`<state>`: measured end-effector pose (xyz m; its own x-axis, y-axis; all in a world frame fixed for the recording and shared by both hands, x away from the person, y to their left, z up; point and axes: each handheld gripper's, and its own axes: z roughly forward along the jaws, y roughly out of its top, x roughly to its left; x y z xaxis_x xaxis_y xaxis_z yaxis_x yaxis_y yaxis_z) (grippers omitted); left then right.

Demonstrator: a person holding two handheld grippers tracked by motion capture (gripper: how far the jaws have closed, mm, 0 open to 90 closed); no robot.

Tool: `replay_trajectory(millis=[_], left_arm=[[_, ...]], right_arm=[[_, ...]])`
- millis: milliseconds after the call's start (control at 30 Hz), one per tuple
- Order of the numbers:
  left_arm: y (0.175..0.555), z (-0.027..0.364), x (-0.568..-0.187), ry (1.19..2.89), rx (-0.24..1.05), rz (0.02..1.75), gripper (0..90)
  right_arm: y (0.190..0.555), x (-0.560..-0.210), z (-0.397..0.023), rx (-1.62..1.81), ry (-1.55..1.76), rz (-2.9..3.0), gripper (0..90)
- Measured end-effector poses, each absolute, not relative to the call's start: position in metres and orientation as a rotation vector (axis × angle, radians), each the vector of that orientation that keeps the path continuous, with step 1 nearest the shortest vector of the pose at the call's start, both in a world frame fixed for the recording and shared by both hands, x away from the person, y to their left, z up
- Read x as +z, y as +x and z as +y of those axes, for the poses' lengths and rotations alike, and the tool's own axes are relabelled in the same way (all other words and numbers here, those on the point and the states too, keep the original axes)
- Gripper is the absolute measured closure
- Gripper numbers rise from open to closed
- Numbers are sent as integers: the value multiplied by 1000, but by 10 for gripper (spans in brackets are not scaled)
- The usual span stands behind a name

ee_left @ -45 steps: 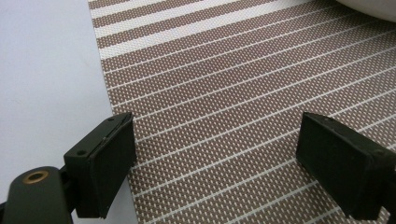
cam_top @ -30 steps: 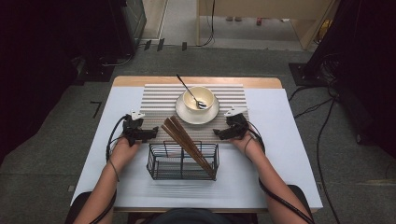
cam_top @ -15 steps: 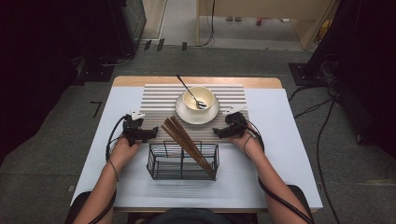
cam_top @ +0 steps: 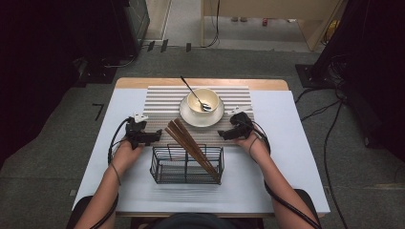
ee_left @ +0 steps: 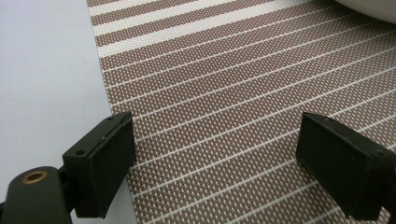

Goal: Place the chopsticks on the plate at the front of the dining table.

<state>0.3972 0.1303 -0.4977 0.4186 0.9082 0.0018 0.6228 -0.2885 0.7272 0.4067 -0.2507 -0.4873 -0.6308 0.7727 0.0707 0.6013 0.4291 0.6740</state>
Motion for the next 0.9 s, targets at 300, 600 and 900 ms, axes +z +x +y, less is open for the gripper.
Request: replay_trajectory(millis=[300,600,900], left_arm=[[397,130,-498,2020,559,1292,123],[397,130,-498,2020,559,1292,123],[397,130,-498,2021,559,1292,123]], right_arm=[[403,-481,-249,992,1200,2461,192],[400,-473,-244,987,1156,2475,199],[398,-467,-241,1016,1161,2509,251]])
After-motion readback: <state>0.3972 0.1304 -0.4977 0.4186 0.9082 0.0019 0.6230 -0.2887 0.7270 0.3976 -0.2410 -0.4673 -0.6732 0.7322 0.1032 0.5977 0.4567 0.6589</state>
